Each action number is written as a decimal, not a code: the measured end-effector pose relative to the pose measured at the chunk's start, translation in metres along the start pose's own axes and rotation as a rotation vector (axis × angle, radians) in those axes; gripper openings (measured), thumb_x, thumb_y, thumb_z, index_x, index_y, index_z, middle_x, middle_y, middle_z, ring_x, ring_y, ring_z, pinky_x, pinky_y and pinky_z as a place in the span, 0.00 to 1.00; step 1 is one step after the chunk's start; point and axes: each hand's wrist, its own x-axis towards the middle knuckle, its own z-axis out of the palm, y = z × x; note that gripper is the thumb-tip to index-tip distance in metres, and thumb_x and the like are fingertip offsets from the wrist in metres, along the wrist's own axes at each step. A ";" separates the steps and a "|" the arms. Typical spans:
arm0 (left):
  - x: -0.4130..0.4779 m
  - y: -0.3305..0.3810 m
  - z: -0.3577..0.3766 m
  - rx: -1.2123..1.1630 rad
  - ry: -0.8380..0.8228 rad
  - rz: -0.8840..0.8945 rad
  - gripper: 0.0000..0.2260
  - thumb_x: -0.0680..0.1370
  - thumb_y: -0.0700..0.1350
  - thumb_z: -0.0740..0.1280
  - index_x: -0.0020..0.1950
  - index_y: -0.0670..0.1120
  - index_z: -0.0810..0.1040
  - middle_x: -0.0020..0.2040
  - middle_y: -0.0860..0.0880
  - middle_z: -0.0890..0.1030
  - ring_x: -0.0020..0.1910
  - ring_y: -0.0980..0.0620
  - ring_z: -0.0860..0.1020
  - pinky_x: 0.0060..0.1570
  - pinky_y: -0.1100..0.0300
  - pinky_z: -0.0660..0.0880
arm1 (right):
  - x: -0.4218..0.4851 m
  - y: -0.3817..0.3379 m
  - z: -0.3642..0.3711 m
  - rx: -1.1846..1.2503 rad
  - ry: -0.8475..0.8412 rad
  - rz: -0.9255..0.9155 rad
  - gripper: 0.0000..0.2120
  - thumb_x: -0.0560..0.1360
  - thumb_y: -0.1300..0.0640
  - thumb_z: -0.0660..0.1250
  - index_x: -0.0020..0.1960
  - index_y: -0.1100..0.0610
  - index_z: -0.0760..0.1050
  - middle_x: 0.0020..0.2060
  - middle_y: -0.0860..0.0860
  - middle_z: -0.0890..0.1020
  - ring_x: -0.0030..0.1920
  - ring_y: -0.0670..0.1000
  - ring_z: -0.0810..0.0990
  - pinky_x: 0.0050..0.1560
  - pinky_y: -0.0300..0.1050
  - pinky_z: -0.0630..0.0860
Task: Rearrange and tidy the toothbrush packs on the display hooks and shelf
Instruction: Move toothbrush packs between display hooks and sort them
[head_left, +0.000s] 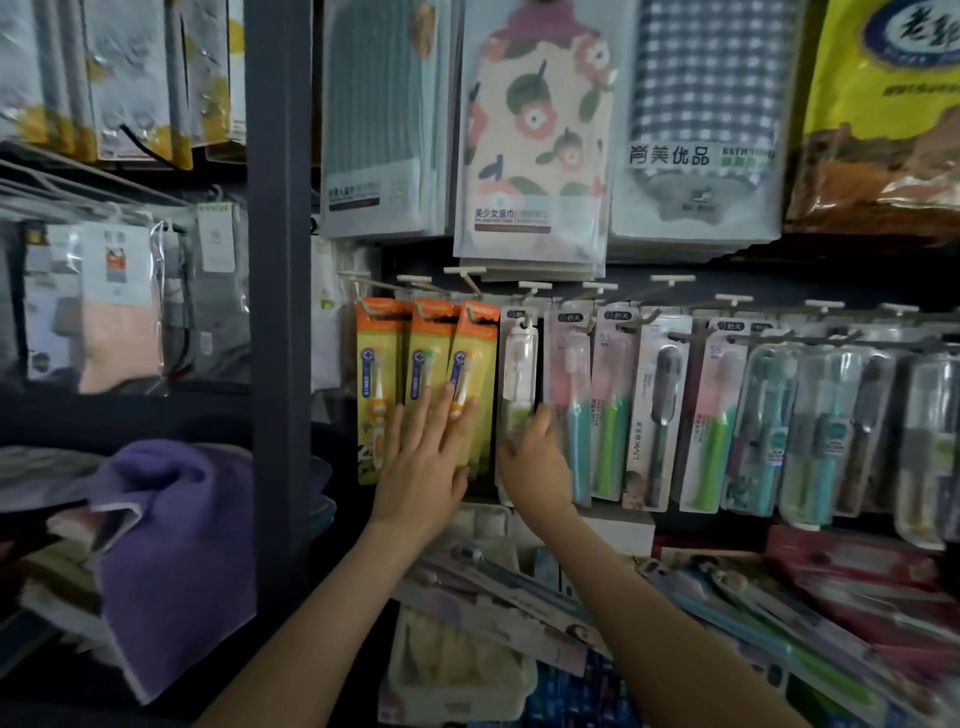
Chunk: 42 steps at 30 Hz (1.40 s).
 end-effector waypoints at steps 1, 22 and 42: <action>-0.001 -0.001 -0.001 -0.003 -0.004 -0.001 0.39 0.69 0.46 0.73 0.76 0.48 0.59 0.76 0.43 0.59 0.75 0.42 0.54 0.72 0.42 0.50 | -0.001 -0.001 -0.003 0.022 -0.019 -0.001 0.24 0.79 0.56 0.59 0.70 0.61 0.55 0.58 0.59 0.75 0.48 0.57 0.78 0.38 0.46 0.72; -0.054 0.040 -0.051 -0.292 -0.030 -0.068 0.28 0.75 0.44 0.66 0.74 0.42 0.63 0.71 0.40 0.66 0.70 0.40 0.64 0.69 0.41 0.62 | -0.072 0.010 -0.077 0.136 -0.131 -0.325 0.23 0.75 0.55 0.66 0.67 0.56 0.63 0.48 0.51 0.75 0.42 0.49 0.74 0.38 0.42 0.69; -0.100 0.054 -0.022 -0.270 -0.263 -0.031 0.22 0.76 0.44 0.64 0.70 0.44 0.68 0.68 0.43 0.69 0.65 0.43 0.69 0.63 0.48 0.70 | -0.073 0.115 -0.035 -0.404 -0.380 -0.119 0.20 0.78 0.57 0.58 0.70 0.59 0.66 0.62 0.59 0.74 0.61 0.60 0.72 0.58 0.51 0.72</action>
